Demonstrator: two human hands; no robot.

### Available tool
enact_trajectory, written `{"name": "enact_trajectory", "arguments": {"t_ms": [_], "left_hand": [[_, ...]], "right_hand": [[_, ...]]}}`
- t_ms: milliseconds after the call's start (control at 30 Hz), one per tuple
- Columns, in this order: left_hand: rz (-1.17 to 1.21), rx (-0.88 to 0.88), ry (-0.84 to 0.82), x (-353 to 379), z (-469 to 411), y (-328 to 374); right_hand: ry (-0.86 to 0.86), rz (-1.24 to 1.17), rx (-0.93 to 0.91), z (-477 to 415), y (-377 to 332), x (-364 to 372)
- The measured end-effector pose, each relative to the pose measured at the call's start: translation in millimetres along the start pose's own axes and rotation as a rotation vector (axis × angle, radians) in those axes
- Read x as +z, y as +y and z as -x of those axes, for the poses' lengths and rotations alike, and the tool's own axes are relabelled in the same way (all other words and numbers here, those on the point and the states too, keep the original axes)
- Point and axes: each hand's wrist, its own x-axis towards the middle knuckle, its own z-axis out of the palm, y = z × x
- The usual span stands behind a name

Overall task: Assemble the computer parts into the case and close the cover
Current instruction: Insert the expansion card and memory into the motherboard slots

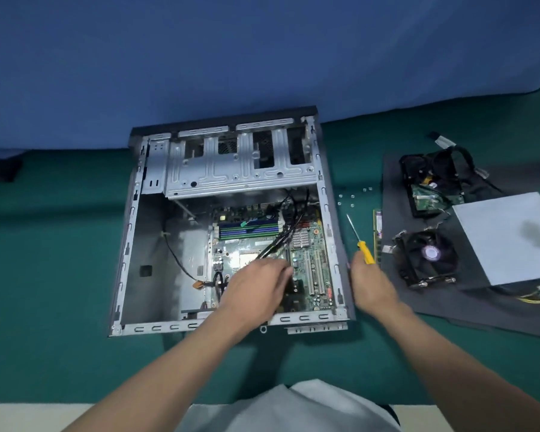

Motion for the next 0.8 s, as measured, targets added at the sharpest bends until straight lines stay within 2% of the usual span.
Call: {"name": "enact_trajectory", "arguments": {"t_ms": [100, 167, 267, 400, 467, 533, 600, 633, 667, 700, 800], "left_hand": [[-0.001, 0.086, 0.268, 3.4, -2.2, 26.5], [-0.003, 0.153, 0.338, 6.2, -9.7, 50.1], [-0.039, 0.181, 0.338, 7.6, -34.0, 80.9], [-0.184, 0.137, 0.224, 16.2, -57.5, 96.5], [-0.267, 0.132, 0.201, 21.7, -60.9, 95.3], [-0.306, 0.147, 0.219, 23.7, -61.5, 94.2], [-0.335, 0.164, 0.223, 23.5, -60.8, 94.3], [-0.349, 0.167, 0.214, 22.7, -60.3, 95.0], [-0.364, 0.172, 0.202, 21.7, -60.4, 95.4], [-0.378, 0.179, 0.19, 20.9, -61.0, 95.9], [-0.393, 0.194, 0.165, 21.5, -61.8, 96.4]], "right_hand": [[-0.068, 0.181, -0.028, 0.6, 9.2, 8.6], [-0.074, 0.184, -0.045, -1.4, 13.9, 12.6], [-0.084, 0.118, -0.004, -2.4, 15.3, 9.8], [-0.075, 0.066, -0.046, 5.9, 18.7, -6.2], [0.073, 0.002, -0.105, 11.9, 22.3, -21.7], [0.354, -0.062, -0.196, 18.6, 27.0, -41.1], [0.68, 0.015, -0.213, 20.6, 38.0, -57.8], [0.801, 0.053, -0.15, 19.2, 46.7, -64.2], [0.838, 0.079, -0.046, 15.3, 57.8, -71.1], [0.812, 0.082, 0.076, 8.9, 71.2, -77.5], [0.575, 0.022, 0.399, -11.2, 116.9, -92.8]]}}
